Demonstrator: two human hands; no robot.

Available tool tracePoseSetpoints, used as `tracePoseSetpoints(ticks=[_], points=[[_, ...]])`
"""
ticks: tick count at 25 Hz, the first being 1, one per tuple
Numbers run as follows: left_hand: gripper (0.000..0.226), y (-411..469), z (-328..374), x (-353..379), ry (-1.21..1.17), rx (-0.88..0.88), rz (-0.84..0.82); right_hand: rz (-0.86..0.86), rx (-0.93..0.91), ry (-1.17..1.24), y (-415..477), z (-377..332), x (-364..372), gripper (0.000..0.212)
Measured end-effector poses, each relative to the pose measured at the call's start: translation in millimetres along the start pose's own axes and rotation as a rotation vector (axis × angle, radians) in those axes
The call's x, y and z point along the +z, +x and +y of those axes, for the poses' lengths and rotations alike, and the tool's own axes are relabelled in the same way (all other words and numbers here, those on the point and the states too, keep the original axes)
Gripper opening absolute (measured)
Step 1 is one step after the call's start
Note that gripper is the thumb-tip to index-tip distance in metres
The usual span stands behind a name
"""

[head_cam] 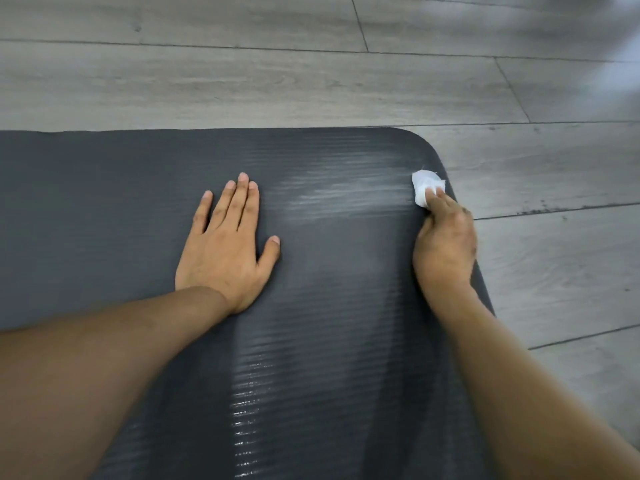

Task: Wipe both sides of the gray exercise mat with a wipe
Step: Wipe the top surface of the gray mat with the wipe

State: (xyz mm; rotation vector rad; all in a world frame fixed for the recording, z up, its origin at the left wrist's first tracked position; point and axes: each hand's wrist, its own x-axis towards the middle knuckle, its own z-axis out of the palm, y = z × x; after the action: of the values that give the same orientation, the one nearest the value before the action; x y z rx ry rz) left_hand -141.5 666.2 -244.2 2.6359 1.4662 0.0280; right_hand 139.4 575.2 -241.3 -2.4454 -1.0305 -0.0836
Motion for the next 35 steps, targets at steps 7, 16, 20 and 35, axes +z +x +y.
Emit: tracePoseSetpoints(ticks=[7,16,20,35], points=[[0.068,-19.3,17.8,-17.3,0.008,0.028,0.046,0.087,-0.041,0.149,-1.4,4.8,3.9,0.041],[0.138,-95.3,24.4,-59.3,0.036,0.064,-0.58,0.105,-0.13,0.088,-5.5,-1.9,4.4,0.028],[0.146,-89.2,25.0,-55.1,0.011,0.053,-0.646,0.061,-0.116,0.031,-1.8,-4.3,-3.6,0.023],[0.15,-84.7,28.0,-55.6,0.002,0.009,-0.701,-0.109,-0.083,-0.126,-13.2,10.1,-40.0,0.025]])
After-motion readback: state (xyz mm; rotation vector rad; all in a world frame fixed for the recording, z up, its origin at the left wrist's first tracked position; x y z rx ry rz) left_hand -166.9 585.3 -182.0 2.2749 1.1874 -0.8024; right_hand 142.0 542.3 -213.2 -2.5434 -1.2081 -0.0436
